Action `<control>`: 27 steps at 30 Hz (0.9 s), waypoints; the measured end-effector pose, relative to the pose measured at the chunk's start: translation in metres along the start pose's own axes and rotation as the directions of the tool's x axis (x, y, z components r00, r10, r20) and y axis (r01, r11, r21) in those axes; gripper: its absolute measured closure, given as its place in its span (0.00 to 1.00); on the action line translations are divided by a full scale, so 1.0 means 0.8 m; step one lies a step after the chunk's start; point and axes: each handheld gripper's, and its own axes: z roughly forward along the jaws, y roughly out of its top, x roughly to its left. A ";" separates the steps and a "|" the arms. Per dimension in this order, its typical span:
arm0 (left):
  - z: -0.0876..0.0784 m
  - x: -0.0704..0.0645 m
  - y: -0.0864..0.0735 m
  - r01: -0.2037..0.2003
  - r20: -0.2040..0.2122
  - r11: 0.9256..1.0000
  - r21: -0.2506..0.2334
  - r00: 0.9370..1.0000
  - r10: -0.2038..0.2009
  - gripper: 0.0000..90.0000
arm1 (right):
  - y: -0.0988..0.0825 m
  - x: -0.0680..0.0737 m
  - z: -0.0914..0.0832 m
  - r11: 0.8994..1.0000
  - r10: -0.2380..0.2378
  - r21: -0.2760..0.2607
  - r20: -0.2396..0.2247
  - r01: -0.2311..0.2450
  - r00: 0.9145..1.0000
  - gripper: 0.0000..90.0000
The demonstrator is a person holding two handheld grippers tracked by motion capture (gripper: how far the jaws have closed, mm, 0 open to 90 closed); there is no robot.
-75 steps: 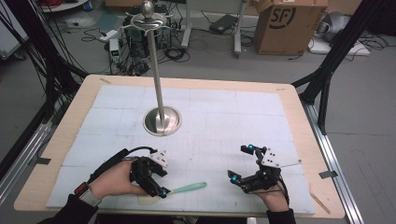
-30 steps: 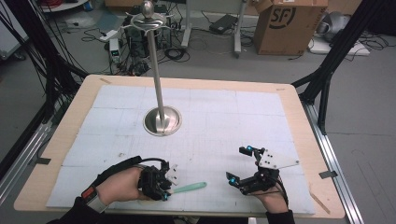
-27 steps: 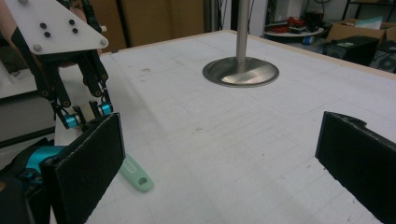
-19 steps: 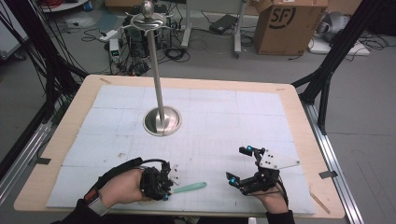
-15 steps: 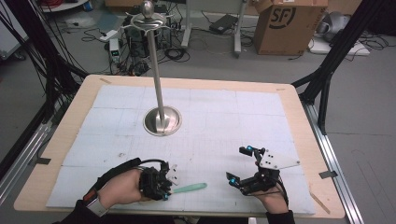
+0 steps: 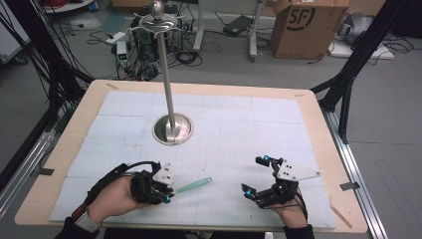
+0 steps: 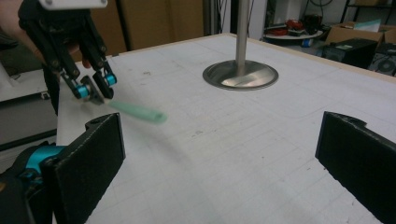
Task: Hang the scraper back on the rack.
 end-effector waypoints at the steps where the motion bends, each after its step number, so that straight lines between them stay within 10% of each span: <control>1: -0.004 0.003 -0.003 0.022 -0.006 0.999 -0.024 1.000 -0.022 0.89 | 0.000 0.000 0.000 1.000 0.006 0.001 0.000 -0.006 1.000 0.00; 9: -0.038 0.032 -0.022 0.116 -0.060 0.976 -0.183 0.990 -0.129 0.89 | 0.000 -0.006 -0.004 1.000 0.010 -0.012 0.009 -0.010 1.000 0.00; 27: -0.101 0.081 -0.069 0.236 -0.084 0.876 -0.420 0.951 -0.296 0.89 | -0.001 -0.010 -0.004 1.000 0.021 -0.015 0.012 -0.021 1.000 0.00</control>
